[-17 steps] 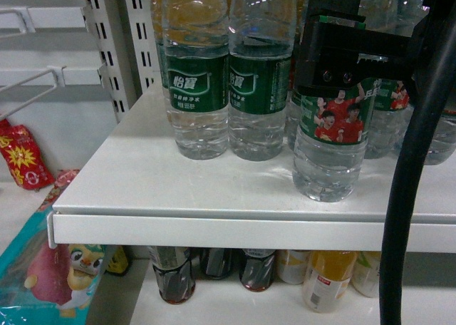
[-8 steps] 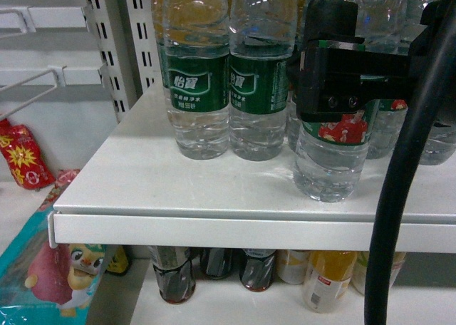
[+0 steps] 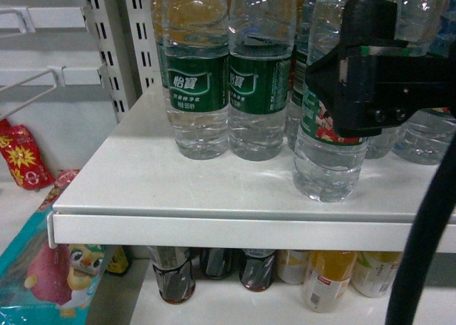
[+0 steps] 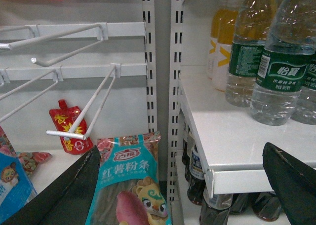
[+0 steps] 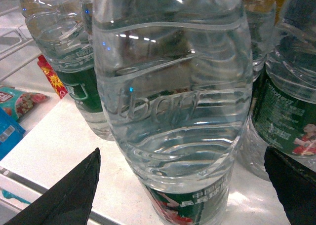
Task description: Move water from second to third shelf
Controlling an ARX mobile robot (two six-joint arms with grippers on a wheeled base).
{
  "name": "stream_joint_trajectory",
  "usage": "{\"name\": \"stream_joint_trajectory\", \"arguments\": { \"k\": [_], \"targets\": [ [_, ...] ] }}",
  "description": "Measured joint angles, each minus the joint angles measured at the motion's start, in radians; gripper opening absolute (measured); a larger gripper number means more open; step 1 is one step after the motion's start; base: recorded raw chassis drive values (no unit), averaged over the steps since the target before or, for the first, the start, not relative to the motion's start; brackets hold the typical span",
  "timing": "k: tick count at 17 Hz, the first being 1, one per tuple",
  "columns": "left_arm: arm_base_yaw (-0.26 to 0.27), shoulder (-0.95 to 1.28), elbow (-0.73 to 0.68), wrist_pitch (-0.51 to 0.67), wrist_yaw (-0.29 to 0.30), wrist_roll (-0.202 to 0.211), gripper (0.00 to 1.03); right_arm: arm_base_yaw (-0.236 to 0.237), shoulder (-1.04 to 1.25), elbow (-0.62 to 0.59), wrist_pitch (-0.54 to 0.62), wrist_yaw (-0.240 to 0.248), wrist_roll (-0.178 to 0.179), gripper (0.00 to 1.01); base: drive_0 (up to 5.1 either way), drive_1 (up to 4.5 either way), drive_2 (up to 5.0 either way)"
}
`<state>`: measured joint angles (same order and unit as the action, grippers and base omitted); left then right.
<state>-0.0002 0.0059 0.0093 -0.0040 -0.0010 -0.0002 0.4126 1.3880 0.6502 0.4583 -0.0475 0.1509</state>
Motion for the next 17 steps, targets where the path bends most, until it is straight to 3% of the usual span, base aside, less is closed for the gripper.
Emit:
{"name": "stream_joint_trajectory", "arguments": {
  "k": [3, 8, 12, 13, 14, 15, 16, 17],
  "targets": [
    [0.0, 0.0, 0.0, 0.0, 0.0, 0.0, 0.98, -0.004, -0.023, -0.011, -0.015, -0.007, -0.006, 0.98, 0.0, 0.0, 0.0],
    [0.0, 0.0, 0.0, 0.0, 0.0, 0.0, 0.98, -0.048, -0.263, -0.086, -0.17, -0.081, -0.048, 0.98, 0.0, 0.0, 0.0],
    [0.0, 0.0, 0.0, 0.0, 0.0, 0.0, 0.98, -0.163, -0.56, -0.136, -0.374, -0.172, -0.091, 0.98, 0.0, 0.0, 0.0],
    [0.0, 0.0, 0.0, 0.0, 0.0, 0.0, 0.98, -0.189, -0.633, -0.166, -0.317, -0.126, -0.103, 0.95, 0.0, 0.0, 0.0],
    [0.0, 0.0, 0.0, 0.0, 0.0, 0.0, 0.98, -0.221, -0.729, -0.24, -0.215, 0.049, -0.125, 0.82, 0.0, 0.0, 0.0],
    [0.0, 0.0, 0.0, 0.0, 0.0, 0.0, 0.98, -0.311, -0.818, -0.296, -0.258, 0.076, -0.134, 0.71, 0.0, 0.0, 0.0],
    [0.0, 0.0, 0.0, 0.0, 0.001, 0.0, 0.98, -0.413, -0.9, -0.345, -0.319, 0.069, -0.137, 0.59, 0.0, 0.0, 0.0],
    [0.0, 0.0, 0.0, 0.0, 0.001, 0.0, 0.98, -0.423, -0.977, -0.38, -0.356, 0.064, -0.138, 0.46, 0.0, 0.0, 0.0]
  ]
}}
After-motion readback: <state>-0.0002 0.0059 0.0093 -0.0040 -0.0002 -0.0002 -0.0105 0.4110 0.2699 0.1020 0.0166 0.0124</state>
